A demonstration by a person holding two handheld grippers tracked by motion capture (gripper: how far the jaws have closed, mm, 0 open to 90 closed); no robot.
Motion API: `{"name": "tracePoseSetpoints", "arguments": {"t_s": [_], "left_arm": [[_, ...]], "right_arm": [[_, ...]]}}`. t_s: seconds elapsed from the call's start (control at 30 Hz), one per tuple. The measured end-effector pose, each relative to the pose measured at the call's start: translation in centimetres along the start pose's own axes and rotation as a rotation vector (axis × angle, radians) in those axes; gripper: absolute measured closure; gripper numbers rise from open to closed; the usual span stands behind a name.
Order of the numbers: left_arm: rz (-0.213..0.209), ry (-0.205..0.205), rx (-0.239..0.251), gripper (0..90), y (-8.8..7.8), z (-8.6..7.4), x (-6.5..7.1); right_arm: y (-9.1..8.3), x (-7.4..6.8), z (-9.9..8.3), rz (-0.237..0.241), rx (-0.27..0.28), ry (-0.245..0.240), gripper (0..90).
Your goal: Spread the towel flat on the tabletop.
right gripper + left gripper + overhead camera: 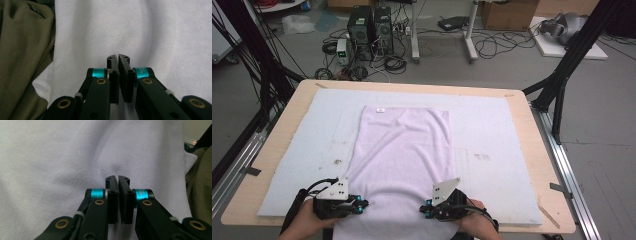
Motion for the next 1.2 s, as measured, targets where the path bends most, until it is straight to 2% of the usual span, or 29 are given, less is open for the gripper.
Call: {"name": "tracePoseSetpoints", "arguments": {"t_s": [0.07,0.13,0.2,0.23,0.3,0.37,0.4,0.47,0.5,0.53,0.57,0.6,0.63,0.67,0.7,0.73,0.77,0.83,0.9,0.97,1.03,1.1,1.2], "left_arm": [[-0.008,-0.002,0.007,87.5,-0.3,-0.1,0.4],[-0.018,0.003,0.023,87.5,-0.8,0.0,1.1],[-0.021,0.016,0.056,86.9,-1.7,0.2,1.9],[-0.009,0.020,0.066,84.3,-2.1,0.3,2.0],[0.022,0.014,0.045,68.6,-2.5,0.2,1.6],[0.033,0.009,0.035,63.3,-2.5,-0.1,0.9],[0.039,0.005,0.025,62.6,-2.4,-0.3,0.6],[0.042,0.001,-0.012,63.8,-1.9,-1.0,0.1],[0.036,-0.005,-0.020,68.3,-1.5,-1.3,0.0],[0.042,0.006,-0.001,72.1,-1.5,-1.3,-0.1],[0.044,-0.006,0.000,76.0,-1.5,-1.3,-0.2],[0.040,-0.013,0.003,82.5,-1.6,-1.3,-0.3],[0.039,-0.015,0.001,86.1,-1.6,-1.3,-0.3],[0.040,-0.015,0.000,86.9,-1.6,-1.3,-0.1],[0.036,-0.011,-0.001,87.3,-1.6,-1.3,0.0],[0.031,-0.003,-0.007,87.4,-1.8,-1.4,0.3],[0.028,-0.004,0.002,87.3,-1.9,-1.4,0.5],[0.030,-0.007,0.019,86.0,-2.4,-1.3,0.4],[0.061,-0.028,0.035,76.6,-3.0,-1.0,-0.4],[0.087,-0.036,0.059,71.0,-3.6,-0.5,-1.3],[0.120,-0.041,0.080,66.9,-4.1,0.1,-2.4],[0.150,-0.053,0.104,66.2,-4.5,0.6,-3.7],[0.195,-0.096,0.128,67.7,-5.0,1.1,-6.1]], "right_arm": [[-0.1,-0.3,0.0,0.025,0.004,0.004,88.8],[-0.4,-1.3,0.3,0.078,0.031,0.000,88.7],[-1.3,-2.6,1.0,0.120,0.089,-0.019,86.6],[-1.8,-2.5,1.2,0.104,0.107,-0.016,82.9],[-2.7,-1.3,1.0,0.046,0.116,0.012,75.6],[-3.5,0.6,0.2,-0.019,0.098,0.039,70.8],[-3.6,1.0,-0.2,-0.033,0.085,0.044,68.7],[-3.7,1.8,-1.5,-0.051,0.049,0.058,66.2],[-3.5,1.9,-2.1,-0.058,0.026,0.060,65.6],[-3.3,1.9,-2.7,-0.058,0.005,0.062,66.0],[-3.0,1.8,-3.2,-0.051,-0.013,0.058,66.5],[-3.0,1.6,-3.3,-0.058,0.005,0.058,72.5],[-3.1,1.5,-3.3,-0.050,0.004,0.059,84.5],[-3.1,1.2,-3.3,-0.028,0.003,0.055,87.5],[-3.1,1.0,-3.3,-0.036,-0.002,0.045,88.2],[-3.2,0.7,-3.3,-0.018,-0.003,0.042,88.5],[-3.4,0.0,-3.3,0.031,0.004,0.046,88.5],[-3.7,-0.6,-3.1,0.032,0.024,0.040,87.5],[-4.2,-0.1,-2.8,0.019,0.052,0.058,83.7],[-4.6,1.0,-2.4,-0.020,0.078,0.081,73.6],[-4.8,2.2,-2.2,-0.044,0.075,0.100,70.2],[-4.9,3.6,-2.1,-0.082,0.072,0.116,66.3],[-4.9,5.6,-1.9,-0.122,0.081,0.143,63.2]]}}
Point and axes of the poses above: each handheld gripper's, and its own axes: y roughly forward along the jaws, z roughly out of its top, x roughly to its right, the point moved 9 cm from there along y, roughly forward along the jaws, and after that the axes turned 7 degrees about -z, right-handed, at the moved point
